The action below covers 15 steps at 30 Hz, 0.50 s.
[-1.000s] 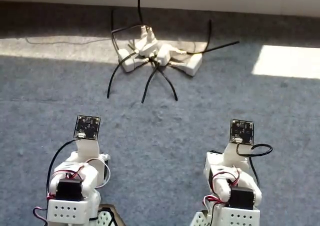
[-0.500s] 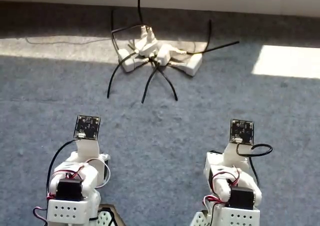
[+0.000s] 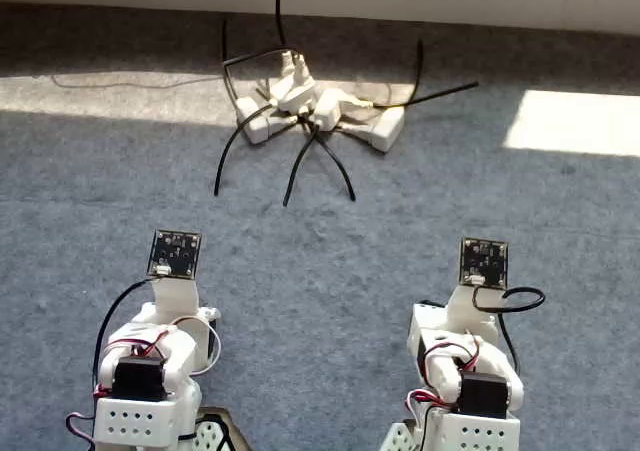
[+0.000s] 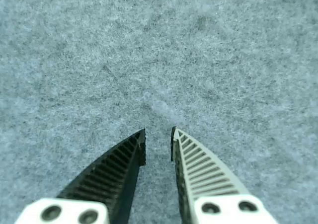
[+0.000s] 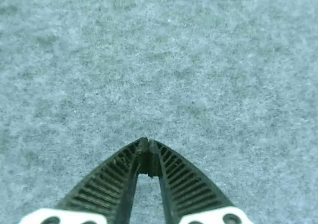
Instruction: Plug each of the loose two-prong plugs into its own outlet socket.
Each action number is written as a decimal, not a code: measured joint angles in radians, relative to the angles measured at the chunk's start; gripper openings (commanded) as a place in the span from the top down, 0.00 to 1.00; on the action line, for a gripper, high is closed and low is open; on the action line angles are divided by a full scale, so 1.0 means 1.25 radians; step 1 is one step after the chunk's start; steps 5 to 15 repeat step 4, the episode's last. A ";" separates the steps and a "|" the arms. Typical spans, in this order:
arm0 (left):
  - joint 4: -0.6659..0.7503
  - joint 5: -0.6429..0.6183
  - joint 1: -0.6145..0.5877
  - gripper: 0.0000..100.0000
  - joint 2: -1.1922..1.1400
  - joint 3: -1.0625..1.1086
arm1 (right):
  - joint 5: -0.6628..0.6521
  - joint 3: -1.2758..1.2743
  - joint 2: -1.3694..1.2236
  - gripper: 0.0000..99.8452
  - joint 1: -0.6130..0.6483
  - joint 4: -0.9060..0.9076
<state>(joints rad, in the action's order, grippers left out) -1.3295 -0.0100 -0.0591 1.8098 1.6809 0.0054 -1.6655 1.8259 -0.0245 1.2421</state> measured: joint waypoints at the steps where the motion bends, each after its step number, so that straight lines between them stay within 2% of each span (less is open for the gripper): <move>1: 0.000 0.000 0.000 0.90 0.000 0.000 | 0.000 0.000 0.000 0.99 0.000 0.000; 15: 0.000 0.000 0.000 0.90 0.000 0.000 | 0.000 0.000 0.000 0.99 0.000 0.000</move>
